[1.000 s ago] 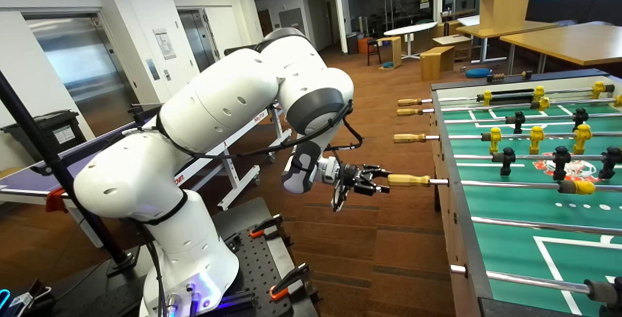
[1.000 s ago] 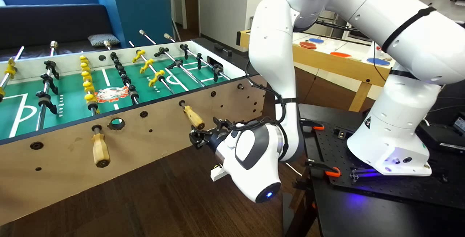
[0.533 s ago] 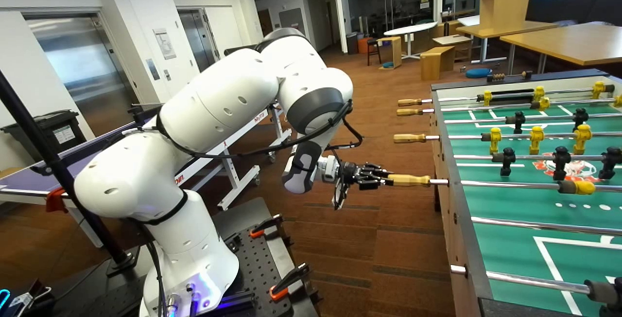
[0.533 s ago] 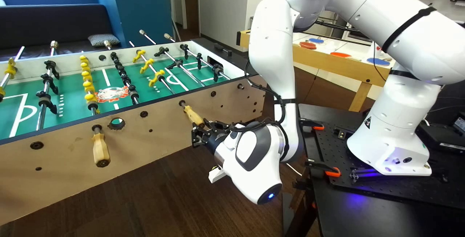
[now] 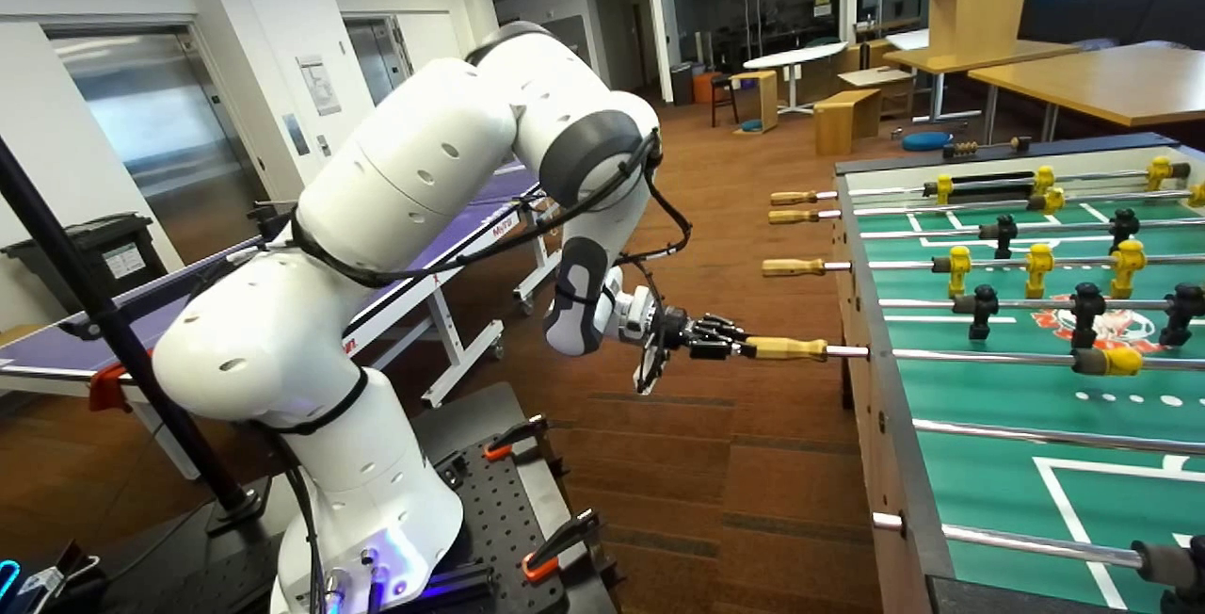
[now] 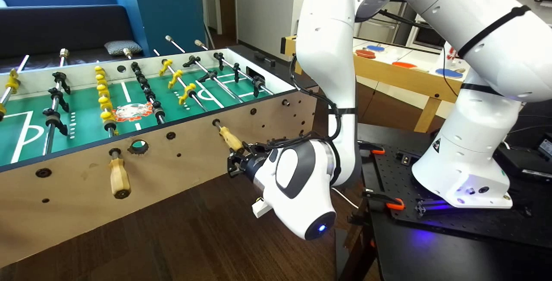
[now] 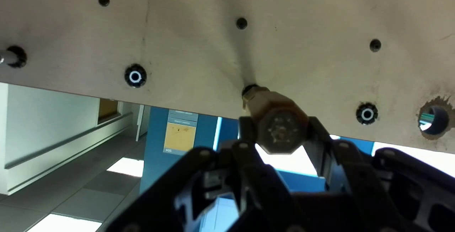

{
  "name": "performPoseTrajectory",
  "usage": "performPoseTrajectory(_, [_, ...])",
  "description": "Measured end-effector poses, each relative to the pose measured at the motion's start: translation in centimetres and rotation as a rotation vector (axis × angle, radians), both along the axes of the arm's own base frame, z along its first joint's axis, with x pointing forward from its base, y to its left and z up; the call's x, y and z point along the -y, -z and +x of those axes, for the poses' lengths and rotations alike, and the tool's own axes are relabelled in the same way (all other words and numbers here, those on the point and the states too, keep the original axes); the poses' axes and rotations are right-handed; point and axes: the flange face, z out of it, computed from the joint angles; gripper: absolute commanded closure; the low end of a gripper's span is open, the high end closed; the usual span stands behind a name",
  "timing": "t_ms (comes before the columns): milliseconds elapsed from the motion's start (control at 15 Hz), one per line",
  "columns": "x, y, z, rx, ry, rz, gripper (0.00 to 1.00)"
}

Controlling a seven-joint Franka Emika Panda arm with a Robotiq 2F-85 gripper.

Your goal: Turn the right rod anti clockwise

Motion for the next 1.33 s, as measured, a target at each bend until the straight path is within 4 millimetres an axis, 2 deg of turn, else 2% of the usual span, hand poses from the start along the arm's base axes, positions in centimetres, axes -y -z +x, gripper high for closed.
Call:
performPoseTrajectory(267, [-0.5, -1.2, 0.5, -0.177, -0.005, -0.057, 0.86])
performPoseTrajectory(533, [-0.7, -1.7, 1.1, -0.328, -0.025, -0.148, 0.86])
performPoseTrajectory(1333, [-0.9, -0.7, 2.4, -0.731, -0.107, -0.526, 0.86])
